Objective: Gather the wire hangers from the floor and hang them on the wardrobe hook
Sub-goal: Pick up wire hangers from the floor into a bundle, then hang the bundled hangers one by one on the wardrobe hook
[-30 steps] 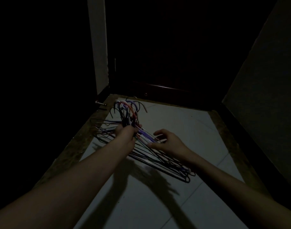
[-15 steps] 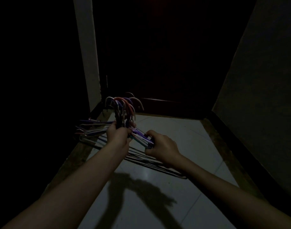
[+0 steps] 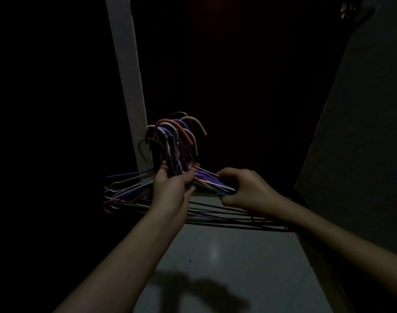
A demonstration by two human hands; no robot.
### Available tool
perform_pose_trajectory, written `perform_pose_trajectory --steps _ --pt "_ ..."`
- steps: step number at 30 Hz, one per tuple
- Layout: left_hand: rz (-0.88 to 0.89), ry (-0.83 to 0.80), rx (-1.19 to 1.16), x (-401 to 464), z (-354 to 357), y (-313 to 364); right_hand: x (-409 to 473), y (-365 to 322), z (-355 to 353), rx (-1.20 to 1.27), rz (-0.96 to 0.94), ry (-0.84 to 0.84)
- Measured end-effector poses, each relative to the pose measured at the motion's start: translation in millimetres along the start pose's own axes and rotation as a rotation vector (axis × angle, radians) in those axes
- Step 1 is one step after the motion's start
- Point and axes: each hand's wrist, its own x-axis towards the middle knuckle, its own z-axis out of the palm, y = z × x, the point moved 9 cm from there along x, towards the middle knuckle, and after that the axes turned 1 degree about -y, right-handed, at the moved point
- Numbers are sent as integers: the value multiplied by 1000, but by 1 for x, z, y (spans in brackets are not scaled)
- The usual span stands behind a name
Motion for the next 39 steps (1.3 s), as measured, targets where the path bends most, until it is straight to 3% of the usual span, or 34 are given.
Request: perform_pose_trajectory --steps 13,18,21,32,39 --pt "115 -140 -122 -112 236 411 -3 -310 -391 30 -147 -44" --pt "161 -221 -107 -211 278 520 -59 -412 -481 59 -237 -51" --pt "240 -202 -57 -273 278 553 -98 -454 -496 126 -314 -60" --pt "485 126 16 -480 196 645 -222 -622 -459 330 -647 -284" --pt "641 337 -148 -603 105 724 -280 -774 -391 321 -826 -478"
